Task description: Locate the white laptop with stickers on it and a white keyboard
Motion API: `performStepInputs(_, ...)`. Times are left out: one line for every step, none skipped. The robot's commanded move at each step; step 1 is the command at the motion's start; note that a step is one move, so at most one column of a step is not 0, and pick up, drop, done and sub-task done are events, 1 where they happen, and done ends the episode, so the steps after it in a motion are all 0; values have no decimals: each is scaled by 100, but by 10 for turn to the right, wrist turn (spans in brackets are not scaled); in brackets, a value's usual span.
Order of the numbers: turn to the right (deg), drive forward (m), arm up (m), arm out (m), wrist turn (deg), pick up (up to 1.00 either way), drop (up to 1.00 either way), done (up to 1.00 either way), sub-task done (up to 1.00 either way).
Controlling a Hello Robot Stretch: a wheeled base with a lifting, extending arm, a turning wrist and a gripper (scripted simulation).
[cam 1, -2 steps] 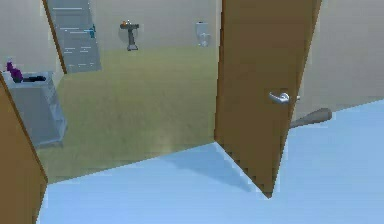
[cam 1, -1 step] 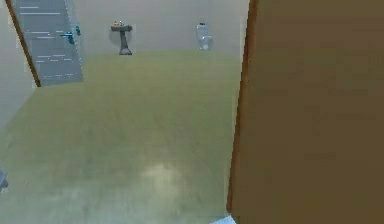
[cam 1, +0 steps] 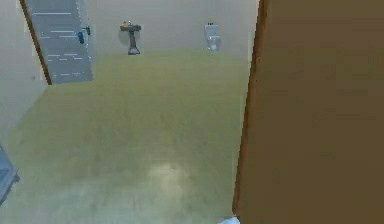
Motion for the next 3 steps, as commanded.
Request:
performStepInputs(-240,0,0,0,0,0,0,0,0)
performStepInputs(0,100,0,0,0,0,0,0,0)
performStepInputs(-60,0,0,0,0,0,0,0,0)
